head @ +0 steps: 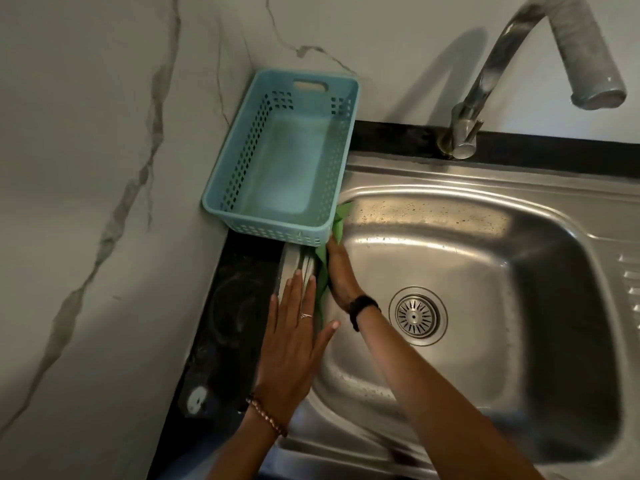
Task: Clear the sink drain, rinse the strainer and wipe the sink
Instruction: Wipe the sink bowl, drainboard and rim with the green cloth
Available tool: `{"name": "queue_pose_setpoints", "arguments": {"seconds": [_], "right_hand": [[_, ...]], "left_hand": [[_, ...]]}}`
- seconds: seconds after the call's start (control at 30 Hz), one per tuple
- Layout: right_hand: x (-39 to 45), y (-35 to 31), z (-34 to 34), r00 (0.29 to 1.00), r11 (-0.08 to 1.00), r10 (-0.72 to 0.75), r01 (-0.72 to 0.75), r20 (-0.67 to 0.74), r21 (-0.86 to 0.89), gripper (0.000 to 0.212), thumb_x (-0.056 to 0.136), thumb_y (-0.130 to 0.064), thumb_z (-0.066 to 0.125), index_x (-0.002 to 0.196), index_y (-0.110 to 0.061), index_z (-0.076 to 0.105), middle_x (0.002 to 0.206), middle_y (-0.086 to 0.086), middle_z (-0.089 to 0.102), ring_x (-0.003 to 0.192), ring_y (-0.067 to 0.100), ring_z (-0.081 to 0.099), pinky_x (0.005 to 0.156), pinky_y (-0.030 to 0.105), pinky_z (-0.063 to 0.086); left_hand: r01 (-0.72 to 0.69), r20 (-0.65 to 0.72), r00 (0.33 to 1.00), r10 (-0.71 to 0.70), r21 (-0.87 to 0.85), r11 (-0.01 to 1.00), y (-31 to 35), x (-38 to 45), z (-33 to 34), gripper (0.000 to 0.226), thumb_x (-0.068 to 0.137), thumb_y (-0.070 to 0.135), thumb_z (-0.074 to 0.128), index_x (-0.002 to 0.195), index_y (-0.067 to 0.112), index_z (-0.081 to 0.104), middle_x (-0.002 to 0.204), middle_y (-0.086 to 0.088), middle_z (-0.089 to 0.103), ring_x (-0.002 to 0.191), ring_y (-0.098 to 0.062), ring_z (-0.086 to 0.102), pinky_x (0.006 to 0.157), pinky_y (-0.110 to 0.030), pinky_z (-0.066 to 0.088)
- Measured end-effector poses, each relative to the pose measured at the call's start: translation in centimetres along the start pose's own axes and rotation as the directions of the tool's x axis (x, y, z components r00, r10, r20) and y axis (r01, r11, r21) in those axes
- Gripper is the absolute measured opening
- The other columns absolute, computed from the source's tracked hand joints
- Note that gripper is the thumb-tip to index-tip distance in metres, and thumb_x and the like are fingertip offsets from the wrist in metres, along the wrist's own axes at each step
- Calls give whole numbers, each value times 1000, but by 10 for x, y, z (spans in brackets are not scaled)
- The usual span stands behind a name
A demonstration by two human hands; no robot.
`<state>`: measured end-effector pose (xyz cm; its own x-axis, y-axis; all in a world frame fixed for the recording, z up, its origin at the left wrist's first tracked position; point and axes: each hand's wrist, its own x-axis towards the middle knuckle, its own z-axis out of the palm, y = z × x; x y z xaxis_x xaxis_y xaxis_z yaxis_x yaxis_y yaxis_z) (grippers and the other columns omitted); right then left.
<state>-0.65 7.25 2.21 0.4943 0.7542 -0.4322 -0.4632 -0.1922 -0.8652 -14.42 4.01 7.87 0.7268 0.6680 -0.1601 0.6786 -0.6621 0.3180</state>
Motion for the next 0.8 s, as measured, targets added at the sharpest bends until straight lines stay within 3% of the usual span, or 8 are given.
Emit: {"name": "queue_pose_setpoints", "arguments": {"seconds": [0.13,0.27,0.47,0.57,0.63,0.73,0.8], "right_hand": [[44,-1,0,991,996,29,-19,-127,84,62,97,-51,25,149,-31,-2,159,2,16,144,21,22,119,49,17],[52,-5,5,967,987,67,-28,-244,159,63,99,-48,24,144,-38,-18,159,2,11,144,23,19,119,50,14],[-23,6,12,995,995,-99,99,-25,-1,45,101,-35,25,146,-30,22,153,-6,29,138,9,31,115,29,25],[-69,20,6,997,993,-54,59,53,-106,43,100,-27,34,144,-25,32,147,-3,41,132,7,41,114,30,30],[-94,23,1,994,995,25,-14,109,-103,41,98,-30,39,139,-32,38,136,-6,52,119,2,54,105,24,41],[-132,24,-6,973,958,161,-114,165,-261,55,87,-50,41,138,-28,41,119,8,65,100,22,66,94,38,52],[-157,27,-10,959,840,155,-3,236,-543,48,95,-44,38,140,-28,35,109,21,67,90,36,65,86,47,52]], "left_hand": [[-16,40,999,20,-98,995,-8,0,5,79,79,73,-5,142,26,-15,153,4,-21,143,-10,-17,115,-26,-19],[-59,87,993,78,-199,978,-12,0,-1,83,75,79,1,140,32,-18,153,8,-24,139,0,-25,110,-19,-26],[-78,77,992,104,-288,954,-13,0,-5,85,71,82,3,138,34,-16,153,10,-20,139,2,-24,109,-15,-24],[-76,57,993,106,-382,921,-16,2,-4,82,77,77,15,141,34,-13,152,15,-20,139,4,-21,107,-9,-23],[-70,50,993,104,-450,890,-20,5,-2,75,81,66,22,142,35,-9,152,16,-17,138,7,-20,107,-8,-23],[-77,63,991,118,-453,888,-23,7,0,67,82,60,19,138,38,-9,155,9,-13,137,9,-21,106,-8,-24],[-98,75,987,140,-411,906,-22,6,0,64,81,63,14,136,43,-13,155,9,-18,137,6,-24,105,-10,-27]]}}
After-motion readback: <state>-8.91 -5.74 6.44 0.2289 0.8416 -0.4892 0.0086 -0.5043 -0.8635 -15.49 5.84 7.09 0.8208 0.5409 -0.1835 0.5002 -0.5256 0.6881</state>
